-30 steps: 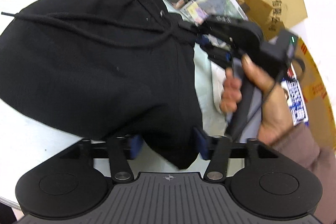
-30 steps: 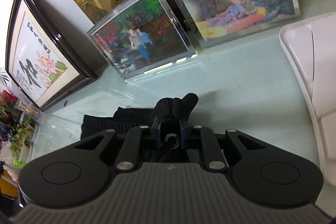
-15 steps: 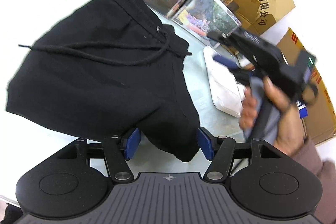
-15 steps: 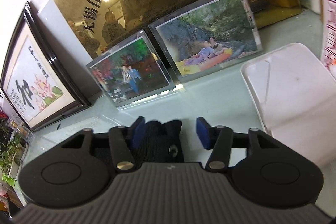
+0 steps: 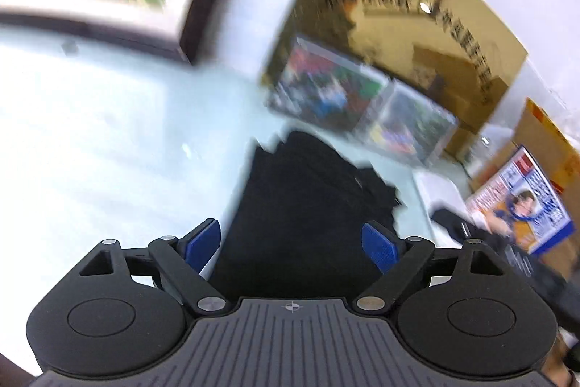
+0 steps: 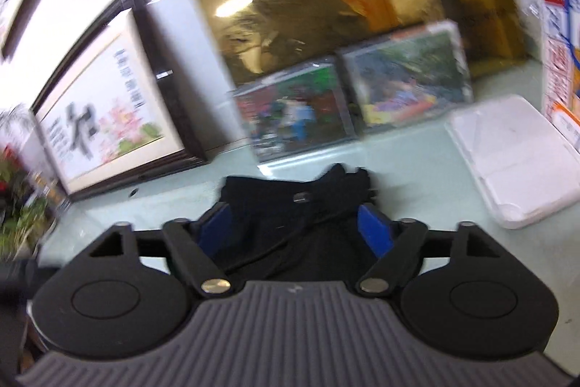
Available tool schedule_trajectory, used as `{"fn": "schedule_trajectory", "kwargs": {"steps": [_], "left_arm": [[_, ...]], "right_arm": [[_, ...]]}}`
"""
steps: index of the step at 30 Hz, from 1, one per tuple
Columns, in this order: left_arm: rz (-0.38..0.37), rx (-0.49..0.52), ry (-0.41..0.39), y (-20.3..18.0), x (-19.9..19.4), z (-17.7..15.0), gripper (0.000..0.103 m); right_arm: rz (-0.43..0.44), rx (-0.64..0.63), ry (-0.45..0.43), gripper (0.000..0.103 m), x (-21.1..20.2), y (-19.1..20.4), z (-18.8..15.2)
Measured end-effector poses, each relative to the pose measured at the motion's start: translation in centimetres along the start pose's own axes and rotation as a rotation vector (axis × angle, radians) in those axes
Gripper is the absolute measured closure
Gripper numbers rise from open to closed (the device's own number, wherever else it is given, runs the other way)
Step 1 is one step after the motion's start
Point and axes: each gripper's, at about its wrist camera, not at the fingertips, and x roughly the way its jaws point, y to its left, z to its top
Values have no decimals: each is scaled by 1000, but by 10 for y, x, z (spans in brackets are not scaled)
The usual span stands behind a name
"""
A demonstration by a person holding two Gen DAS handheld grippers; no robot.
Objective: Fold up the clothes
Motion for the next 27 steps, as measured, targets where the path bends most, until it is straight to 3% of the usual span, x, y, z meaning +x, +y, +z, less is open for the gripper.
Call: {"fn": "schedule_trajectory", "kwargs": {"steps": [6,9,16,19,27], "left_arm": [[281,220,-190,16,-29,19,3],[363,300,-298,25,-46,26,2],[324,354,-533,48,-95,46,1],[352,407,-645,47,-111,48,0],[246,429,-708,57,-121,63,0]], "right_arm": [[68,-101,-81,9,-17,65,-24],[107,-168,-125,9,-24,96,-34],[210,-293,-209,6,-37,150,-46],[233,-294,-250,3,-40,162,-42],[239,-299,-267,2,-33,177,-36]]}}
